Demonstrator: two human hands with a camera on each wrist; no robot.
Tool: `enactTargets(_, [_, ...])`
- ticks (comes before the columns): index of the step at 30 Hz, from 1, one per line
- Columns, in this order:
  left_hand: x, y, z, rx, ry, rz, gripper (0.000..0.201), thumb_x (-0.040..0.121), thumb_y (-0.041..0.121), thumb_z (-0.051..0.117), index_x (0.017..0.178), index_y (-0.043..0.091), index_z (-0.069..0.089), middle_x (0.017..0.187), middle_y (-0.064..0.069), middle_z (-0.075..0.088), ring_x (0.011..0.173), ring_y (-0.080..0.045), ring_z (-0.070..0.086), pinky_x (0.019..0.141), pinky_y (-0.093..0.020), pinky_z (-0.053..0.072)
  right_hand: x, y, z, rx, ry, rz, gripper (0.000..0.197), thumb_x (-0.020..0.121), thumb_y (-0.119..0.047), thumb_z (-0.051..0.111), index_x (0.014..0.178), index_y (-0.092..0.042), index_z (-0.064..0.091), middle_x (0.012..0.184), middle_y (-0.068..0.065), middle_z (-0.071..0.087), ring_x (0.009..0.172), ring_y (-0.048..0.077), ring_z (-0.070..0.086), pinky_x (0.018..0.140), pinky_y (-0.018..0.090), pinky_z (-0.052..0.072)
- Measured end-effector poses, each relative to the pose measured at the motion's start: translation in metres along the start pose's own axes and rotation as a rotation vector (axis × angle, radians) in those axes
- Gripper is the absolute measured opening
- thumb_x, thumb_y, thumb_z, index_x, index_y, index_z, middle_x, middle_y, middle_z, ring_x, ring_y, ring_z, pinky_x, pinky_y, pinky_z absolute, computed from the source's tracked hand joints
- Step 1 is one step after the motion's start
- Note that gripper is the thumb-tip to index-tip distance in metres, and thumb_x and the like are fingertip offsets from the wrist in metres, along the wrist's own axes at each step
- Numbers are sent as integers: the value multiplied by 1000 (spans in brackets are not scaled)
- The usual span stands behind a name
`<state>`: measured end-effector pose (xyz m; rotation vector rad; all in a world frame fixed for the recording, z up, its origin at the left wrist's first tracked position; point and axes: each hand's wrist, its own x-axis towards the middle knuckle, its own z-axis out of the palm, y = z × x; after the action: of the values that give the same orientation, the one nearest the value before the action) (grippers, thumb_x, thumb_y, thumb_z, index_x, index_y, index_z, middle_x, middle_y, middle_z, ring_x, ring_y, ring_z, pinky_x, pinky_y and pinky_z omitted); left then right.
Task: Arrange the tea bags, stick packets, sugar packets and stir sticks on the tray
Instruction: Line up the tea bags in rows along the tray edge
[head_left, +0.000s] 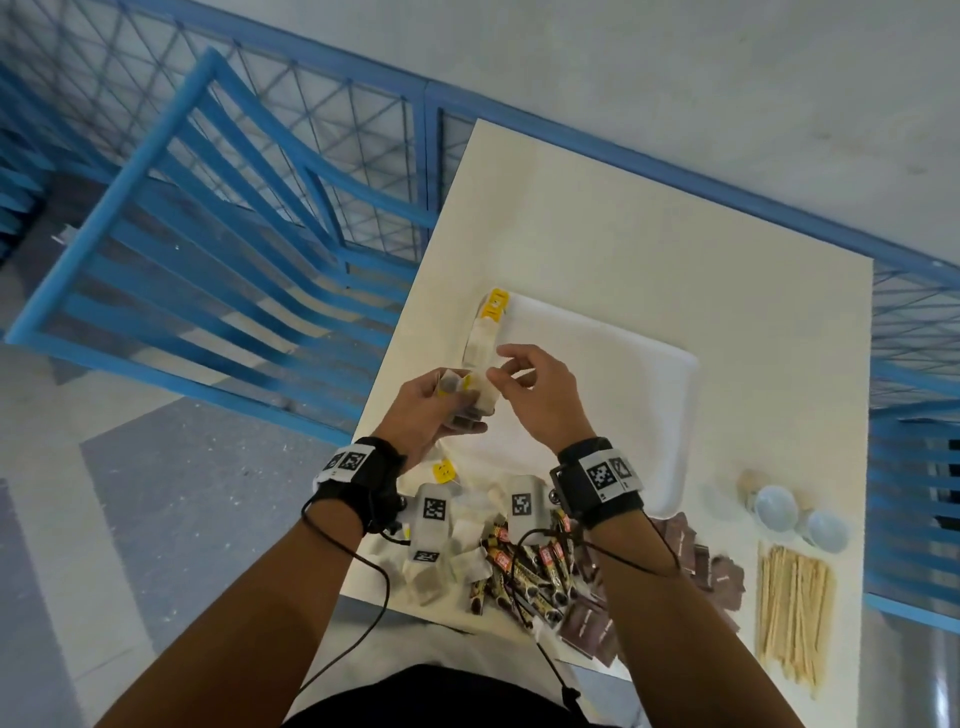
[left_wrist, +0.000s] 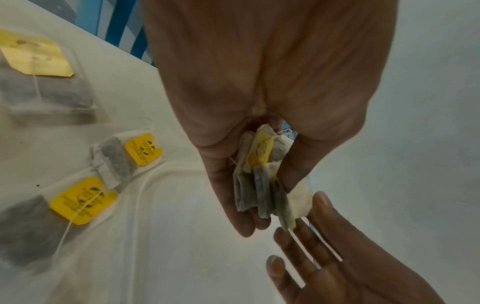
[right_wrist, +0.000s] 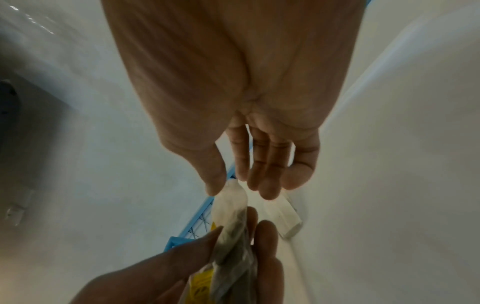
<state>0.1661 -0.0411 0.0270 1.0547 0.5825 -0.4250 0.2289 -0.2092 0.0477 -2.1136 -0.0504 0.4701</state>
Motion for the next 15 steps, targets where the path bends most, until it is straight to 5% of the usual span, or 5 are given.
enactTargets(5, [7,3,-3,12,41,0,19,97,3,64,116,3,65,108,-34,69,95,-44,70,90,-53,59,2,7,11,-12,-16,107,14,90,-32,72,98,-22,70,89,-8,73,74,15,71,77,36,59])
enactTargets(9, [9,7,-5,-6,31,-20,21,96,4,65,117,0,63,109,-32,70,94,-41,71,87,-50,61,4,9,16,-30,31,109,6,89,-28,73,88,-25,70,83,-8,73,75,15,70,78,31,56])
enactTargets(13, [13,8,-6,-13,27,-35,26,93,2,68,119,-1,62,107,-30,70,90,-38,72,86,-47,62,6,6,16,10,-14,126,7,89,-27,74,92,-20,73,77,-7,73,68,9,70,68,21,54])
enactTargets(15, [15,8,-8,2,41,-42,28,92,-1,68,119,0,62,106,-28,71,85,-37,73,83,-46,63,7,5,15,33,-43,136,9,93,-24,68,95,-17,74,71,-5,72,62,6,68,67,25,55])
